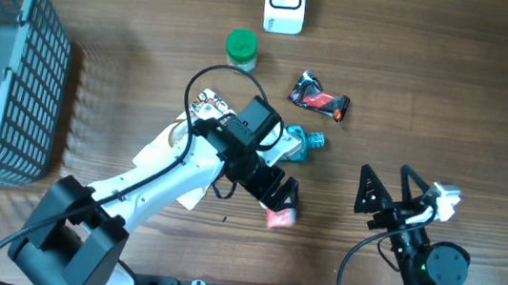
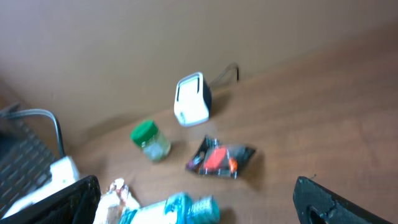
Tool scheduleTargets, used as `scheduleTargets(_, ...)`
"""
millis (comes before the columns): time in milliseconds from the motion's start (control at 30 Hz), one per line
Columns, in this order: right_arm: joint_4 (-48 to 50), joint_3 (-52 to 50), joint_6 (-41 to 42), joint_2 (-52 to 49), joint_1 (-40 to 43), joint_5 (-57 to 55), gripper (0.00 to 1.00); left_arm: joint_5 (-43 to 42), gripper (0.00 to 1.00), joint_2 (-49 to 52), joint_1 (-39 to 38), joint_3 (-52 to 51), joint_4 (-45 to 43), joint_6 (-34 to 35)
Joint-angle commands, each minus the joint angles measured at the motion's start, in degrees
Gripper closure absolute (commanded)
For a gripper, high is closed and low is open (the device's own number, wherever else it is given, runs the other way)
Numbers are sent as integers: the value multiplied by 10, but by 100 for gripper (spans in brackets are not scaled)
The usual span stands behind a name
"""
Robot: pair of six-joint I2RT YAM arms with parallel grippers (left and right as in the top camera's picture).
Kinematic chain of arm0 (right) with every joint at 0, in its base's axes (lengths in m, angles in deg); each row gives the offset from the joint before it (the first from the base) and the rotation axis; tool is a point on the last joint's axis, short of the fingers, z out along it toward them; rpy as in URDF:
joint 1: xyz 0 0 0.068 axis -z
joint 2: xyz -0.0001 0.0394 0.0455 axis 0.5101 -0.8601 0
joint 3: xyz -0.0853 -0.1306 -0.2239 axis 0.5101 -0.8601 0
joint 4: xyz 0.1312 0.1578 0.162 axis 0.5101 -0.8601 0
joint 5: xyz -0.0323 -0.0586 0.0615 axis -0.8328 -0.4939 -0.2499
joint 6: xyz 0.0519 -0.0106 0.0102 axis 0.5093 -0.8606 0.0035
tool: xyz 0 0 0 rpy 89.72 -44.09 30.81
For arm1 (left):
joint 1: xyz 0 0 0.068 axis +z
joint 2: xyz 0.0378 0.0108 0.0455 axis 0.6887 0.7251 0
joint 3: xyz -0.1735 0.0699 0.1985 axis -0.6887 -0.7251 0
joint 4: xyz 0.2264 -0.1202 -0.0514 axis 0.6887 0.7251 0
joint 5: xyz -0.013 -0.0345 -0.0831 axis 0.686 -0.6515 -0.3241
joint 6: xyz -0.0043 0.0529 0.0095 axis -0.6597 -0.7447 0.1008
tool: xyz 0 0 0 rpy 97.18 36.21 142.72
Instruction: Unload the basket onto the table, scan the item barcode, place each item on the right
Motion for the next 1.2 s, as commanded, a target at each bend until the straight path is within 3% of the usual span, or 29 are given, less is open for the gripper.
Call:
scheduleTargets(0, -40, 44, 0, 5, -1, 31, 0, 10, 0, -5, 17, 12, -20, -1)
scheduleTargets(100, -80, 72, 0, 5, -1, 30, 0, 39, 0, -15, 37, 48, -13, -1)
scheduleTargets(233, -178, 138, 1, 4, -1, -12, 0, 147, 0, -38, 81, 155, 61, -1)
scheduleTargets(433, -374, 259, 18, -51, -1, -5, 0, 154, 0, -82, 186, 313, 110, -1)
scheduleTargets(667, -451, 385, 15, -261, -1, 106, 0, 158, 0, -130, 213, 321, 114, -4)
scheduleTargets(867, -401, 436, 11, -456, -1, 394, 0, 324, 0, -156, 217, 321, 123, -3)
scheduleTargets(933, -421, 432, 1, -505, -2, 401, 0, 356, 0, -160, 233, 321, 131, -3)
scheduleTargets(1000, -453, 429, -62, -551, -12, 403, 0, 360, 0, -165, 273, 321, 132, -1)
scheduleTargets(1100, -483, 429, -65, -578, -62, 342, 0, 357, 0, -167, 331, 321, 140, 19)
scheduleTargets(1133, -482, 429, -72, -581, -87, 334, 7, 343, 0, -167, 357, 321, 150, 23)
scheduleTargets(1167, -473, 429, -72, -583, -123, 330, 22, 327, 0, -167, 376, 321, 159, 31)
